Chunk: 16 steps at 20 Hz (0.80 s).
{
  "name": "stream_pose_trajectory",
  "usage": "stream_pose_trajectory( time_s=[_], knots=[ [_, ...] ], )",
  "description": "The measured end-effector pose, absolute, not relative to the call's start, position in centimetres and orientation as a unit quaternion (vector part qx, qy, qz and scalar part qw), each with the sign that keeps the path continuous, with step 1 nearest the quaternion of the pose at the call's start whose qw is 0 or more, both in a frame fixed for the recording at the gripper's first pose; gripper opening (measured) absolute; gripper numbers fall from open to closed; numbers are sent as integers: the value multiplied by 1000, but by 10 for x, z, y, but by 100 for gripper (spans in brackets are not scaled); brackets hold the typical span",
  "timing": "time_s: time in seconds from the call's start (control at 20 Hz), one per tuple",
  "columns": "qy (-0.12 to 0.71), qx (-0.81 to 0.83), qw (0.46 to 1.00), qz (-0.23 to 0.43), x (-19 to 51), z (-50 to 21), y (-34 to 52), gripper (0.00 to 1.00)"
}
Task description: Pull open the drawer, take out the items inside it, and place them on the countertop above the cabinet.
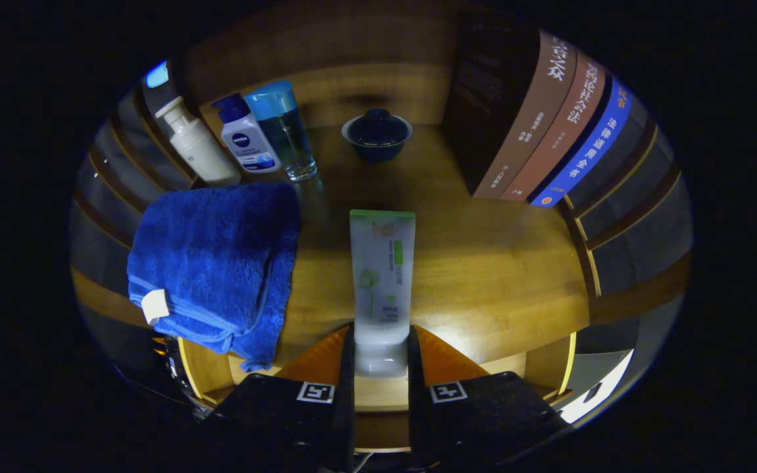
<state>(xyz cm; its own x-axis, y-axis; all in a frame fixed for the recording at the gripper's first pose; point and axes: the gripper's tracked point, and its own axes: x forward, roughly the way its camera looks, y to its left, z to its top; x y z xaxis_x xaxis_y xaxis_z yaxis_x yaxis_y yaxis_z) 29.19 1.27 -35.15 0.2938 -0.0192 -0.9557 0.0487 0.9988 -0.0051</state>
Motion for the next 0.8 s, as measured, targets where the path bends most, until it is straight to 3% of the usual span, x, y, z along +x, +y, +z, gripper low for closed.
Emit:
stream_pose_trajectory(
  time_s=[0.2, 0.3, 0.6, 0.8],
  knots=[
    [580, 4, 814, -30, 304, -350, 8, 45],
    [561, -3, 827, -28, 311, -342, 5, 53],
    [519, -2, 854, -28, 311, -318, -1, 100],
    [476, -1, 879, -10, 299, -298, 5, 100]
  ],
)
